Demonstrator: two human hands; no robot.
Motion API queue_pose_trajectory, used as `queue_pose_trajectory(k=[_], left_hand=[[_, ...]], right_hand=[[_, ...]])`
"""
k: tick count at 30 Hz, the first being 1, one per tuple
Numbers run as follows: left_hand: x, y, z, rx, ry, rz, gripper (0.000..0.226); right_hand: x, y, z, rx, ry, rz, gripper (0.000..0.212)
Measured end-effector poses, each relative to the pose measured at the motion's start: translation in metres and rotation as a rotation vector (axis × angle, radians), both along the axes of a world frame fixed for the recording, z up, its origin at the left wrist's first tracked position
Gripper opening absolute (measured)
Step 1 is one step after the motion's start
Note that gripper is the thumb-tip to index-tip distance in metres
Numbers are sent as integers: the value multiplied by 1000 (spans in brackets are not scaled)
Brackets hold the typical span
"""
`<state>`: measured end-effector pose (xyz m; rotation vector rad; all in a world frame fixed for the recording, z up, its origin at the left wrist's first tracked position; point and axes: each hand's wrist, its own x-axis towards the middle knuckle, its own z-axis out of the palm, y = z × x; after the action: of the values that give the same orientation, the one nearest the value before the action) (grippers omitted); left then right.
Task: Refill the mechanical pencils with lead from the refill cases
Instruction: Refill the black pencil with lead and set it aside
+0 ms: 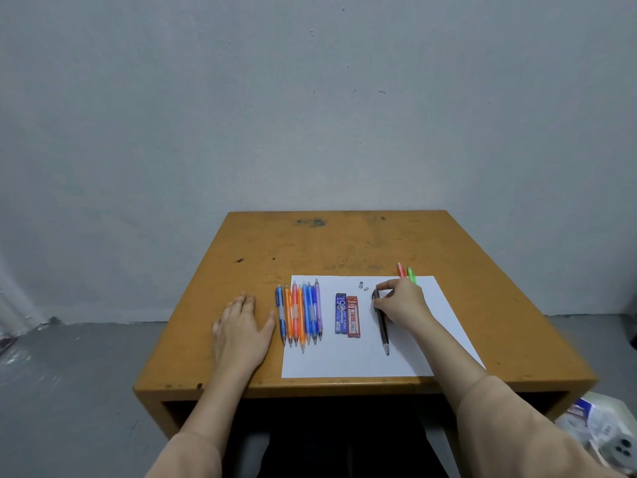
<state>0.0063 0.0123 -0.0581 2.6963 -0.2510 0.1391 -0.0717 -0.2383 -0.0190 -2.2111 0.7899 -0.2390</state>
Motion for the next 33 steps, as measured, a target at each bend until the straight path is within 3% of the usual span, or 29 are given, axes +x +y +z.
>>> queue_pose_trajectory(k=[14, 21, 29, 33], left_hand=[[-3, 0, 0, 68, -16, -18, 65], [-4, -1, 2, 75, -13, -22, 65], [-6, 0, 3, 66, -12, -24, 65], [-6, 0, 4, 64, -13, -24, 65]], right_hand=[[-4, 2, 8, -48, -41, 33, 29], [-4, 23, 35, -124, -95, 251, 24], [12, 34, 34, -185, 142, 495, 60], [18, 35, 29, -311, 260, 571, 80]])
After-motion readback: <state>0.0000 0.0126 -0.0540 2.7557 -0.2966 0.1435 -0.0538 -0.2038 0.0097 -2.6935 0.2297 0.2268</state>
